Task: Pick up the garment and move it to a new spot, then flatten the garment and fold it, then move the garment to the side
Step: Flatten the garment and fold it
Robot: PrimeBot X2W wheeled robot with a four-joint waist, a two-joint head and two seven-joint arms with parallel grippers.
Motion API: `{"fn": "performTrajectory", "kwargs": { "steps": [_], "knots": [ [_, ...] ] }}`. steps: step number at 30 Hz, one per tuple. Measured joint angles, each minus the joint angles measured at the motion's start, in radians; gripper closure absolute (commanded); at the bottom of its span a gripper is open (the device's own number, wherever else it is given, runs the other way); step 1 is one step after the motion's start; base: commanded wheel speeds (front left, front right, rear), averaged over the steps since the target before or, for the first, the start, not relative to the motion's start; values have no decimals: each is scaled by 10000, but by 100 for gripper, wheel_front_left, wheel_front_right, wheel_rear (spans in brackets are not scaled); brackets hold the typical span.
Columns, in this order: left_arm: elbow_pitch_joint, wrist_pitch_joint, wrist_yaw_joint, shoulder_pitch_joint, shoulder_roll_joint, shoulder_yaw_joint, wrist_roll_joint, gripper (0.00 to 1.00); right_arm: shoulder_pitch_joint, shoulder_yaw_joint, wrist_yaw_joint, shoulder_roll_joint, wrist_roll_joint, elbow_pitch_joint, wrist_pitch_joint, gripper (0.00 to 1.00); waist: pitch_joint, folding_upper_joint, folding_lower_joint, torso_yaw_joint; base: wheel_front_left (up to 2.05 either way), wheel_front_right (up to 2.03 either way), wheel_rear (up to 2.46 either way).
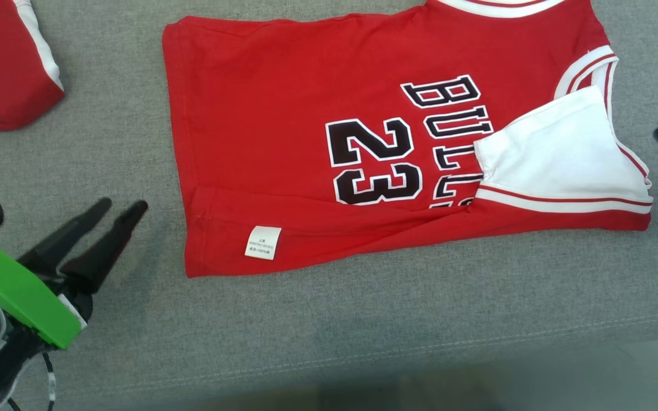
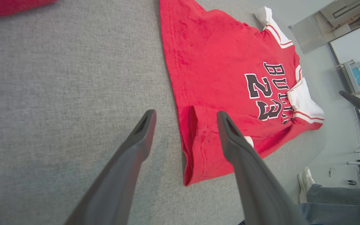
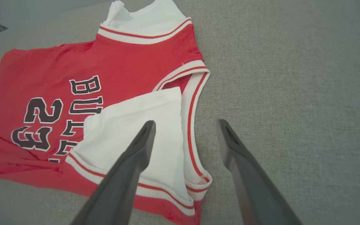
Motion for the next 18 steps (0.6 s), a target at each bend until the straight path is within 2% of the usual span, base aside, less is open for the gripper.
{"fn": "performTrajectory", "kwargs": {
  "steps": [3, 7, 10, 14, 18],
  "knots": [
    [-111, 174, 19, -556, 150, 48, 0, 0, -578, -155, -13, -109, -127, -157, 36, 0, 115, 0, 0, -9, 0, 0, 0],
    [-303, 844, 38, -1913, 213, 42, -40, 0, -1864, -178, -157, -253, -345, -328, 589, 0, 423, 0, 0, -7, 0, 0, 0],
    [-303, 1532, 207, -2983, 234, -50, -169, 0, -2985, -132, -272, -255, -499, -341, 1145, 0, 723, 0, 0, 6, 0, 0, 0],
    [-77, 2458, 382, -4292, 224, -318, -222, 0, -4486, 125, -456, -71, -830, -313, 1914, 0, 1198, 0, 0, 35, 0, 0, 0],
    [353, 3218, 518, -5365, -82, -671, -389, 0, -5656, 393, -621, 236, -1227, -29, 2548, 0, 1710, 0, 0, 109, 0, 0, 0]
  ]
}}
